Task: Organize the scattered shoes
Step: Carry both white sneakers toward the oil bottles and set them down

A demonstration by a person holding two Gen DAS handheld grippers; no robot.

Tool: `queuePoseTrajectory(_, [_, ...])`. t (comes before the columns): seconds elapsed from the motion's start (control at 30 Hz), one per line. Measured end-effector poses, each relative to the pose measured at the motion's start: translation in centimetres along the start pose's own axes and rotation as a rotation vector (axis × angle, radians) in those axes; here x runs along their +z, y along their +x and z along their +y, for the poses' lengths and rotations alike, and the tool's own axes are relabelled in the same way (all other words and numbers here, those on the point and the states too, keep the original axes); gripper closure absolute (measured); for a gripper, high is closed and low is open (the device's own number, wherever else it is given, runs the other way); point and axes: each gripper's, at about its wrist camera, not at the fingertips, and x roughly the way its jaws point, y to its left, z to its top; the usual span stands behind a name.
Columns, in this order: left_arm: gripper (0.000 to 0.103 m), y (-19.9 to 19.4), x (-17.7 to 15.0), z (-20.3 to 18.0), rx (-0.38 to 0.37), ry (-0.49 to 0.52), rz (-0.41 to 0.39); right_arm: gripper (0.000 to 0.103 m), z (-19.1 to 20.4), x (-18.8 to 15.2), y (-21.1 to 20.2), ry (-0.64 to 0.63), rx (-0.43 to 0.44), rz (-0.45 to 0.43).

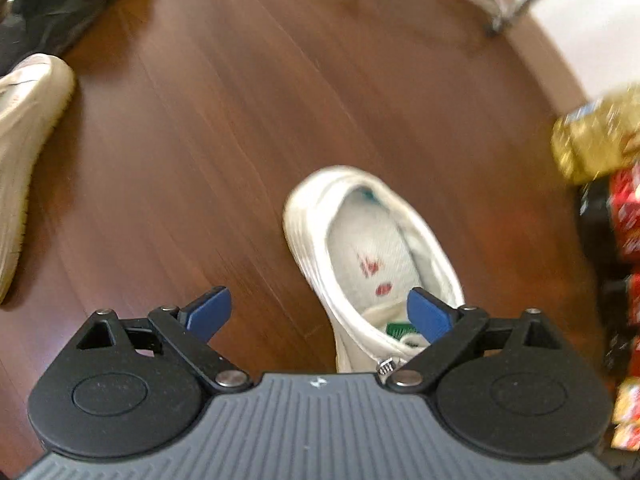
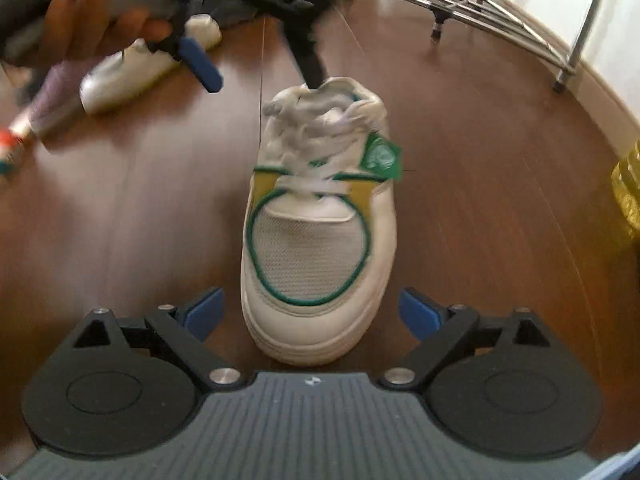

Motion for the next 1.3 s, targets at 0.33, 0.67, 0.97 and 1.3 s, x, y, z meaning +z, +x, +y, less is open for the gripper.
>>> queuePoseTrajectory(0.33, [0.056, 1.8, -1.7, -4.7, -0.071, 0.069, 0.027, 0.03, -2.8, -2.2, -0.9, 0.007, 0.001, -0.029])
queuePoseTrajectory(0.67, [0.056, 2.9, -0.8, -10.4, -0.13, 0.077, 0.016, 0.034, -10.3, -4.6, -3.5, -0.022, -0.071, -0.029])
queuePoseTrajectory(0.97, [0.056, 3.0, 1.0, -12.3, -0.137, 0.073, -0.01, 0.035, -13.6, -5.3, -4.1, -0.029, -0.097, -0.045])
queuePoseTrajectory(1.3, [0.037, -2.9, 0.1, -7.6, -0.182, 0.258, -0.129, 0.012, -12.2, -2.8, -9.0, 0.196, -0.122, -0.124])
